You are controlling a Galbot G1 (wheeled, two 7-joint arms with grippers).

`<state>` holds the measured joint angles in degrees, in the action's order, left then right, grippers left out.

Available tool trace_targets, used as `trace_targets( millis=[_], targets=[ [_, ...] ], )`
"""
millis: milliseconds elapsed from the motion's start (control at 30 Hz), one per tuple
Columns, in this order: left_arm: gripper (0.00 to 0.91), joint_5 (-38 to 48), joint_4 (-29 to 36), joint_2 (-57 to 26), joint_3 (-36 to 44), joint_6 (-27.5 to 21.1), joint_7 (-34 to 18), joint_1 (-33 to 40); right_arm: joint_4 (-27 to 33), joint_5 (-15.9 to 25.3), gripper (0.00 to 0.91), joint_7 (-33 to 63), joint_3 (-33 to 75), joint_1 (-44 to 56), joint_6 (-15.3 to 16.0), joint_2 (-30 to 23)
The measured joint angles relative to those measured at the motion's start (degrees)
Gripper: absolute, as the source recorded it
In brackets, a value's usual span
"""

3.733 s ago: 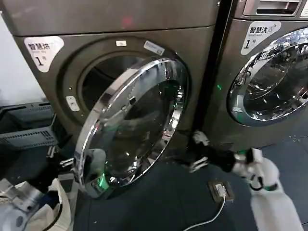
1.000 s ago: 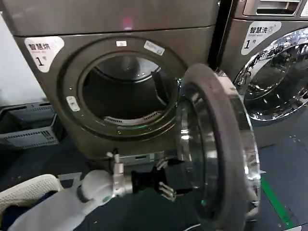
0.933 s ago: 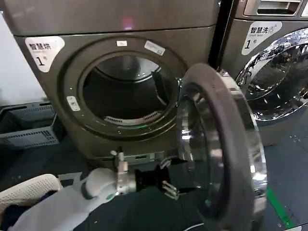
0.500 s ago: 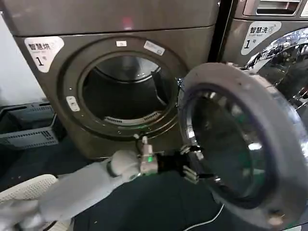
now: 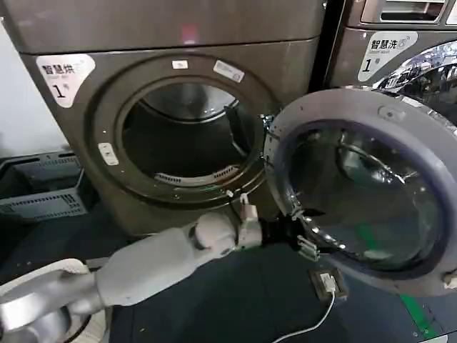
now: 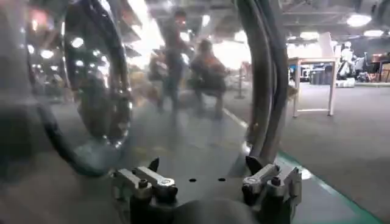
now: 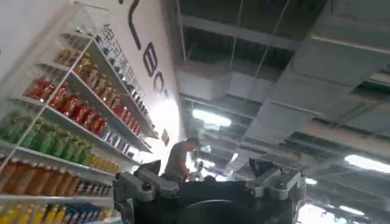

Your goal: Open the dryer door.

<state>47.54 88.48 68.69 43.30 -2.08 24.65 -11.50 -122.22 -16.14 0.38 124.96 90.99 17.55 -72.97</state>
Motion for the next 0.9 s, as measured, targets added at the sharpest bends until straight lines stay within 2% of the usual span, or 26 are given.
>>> trace_targets(
  millis=[533,900],
  targets=[
    [0.907,-0.4,-6.43,7.86,0.48,0.76,-1.01,3.65,-0.22,0.02,0.907,0.06,1.05,0.16,-0.45,0.11],
    [0.907,-3.69,-10.14,11.27,1.65,5.59,-3.23,4.74,0.13,0.05,0.907,0.52,0.61,-0.32,-0.83,0.44]
  ],
)
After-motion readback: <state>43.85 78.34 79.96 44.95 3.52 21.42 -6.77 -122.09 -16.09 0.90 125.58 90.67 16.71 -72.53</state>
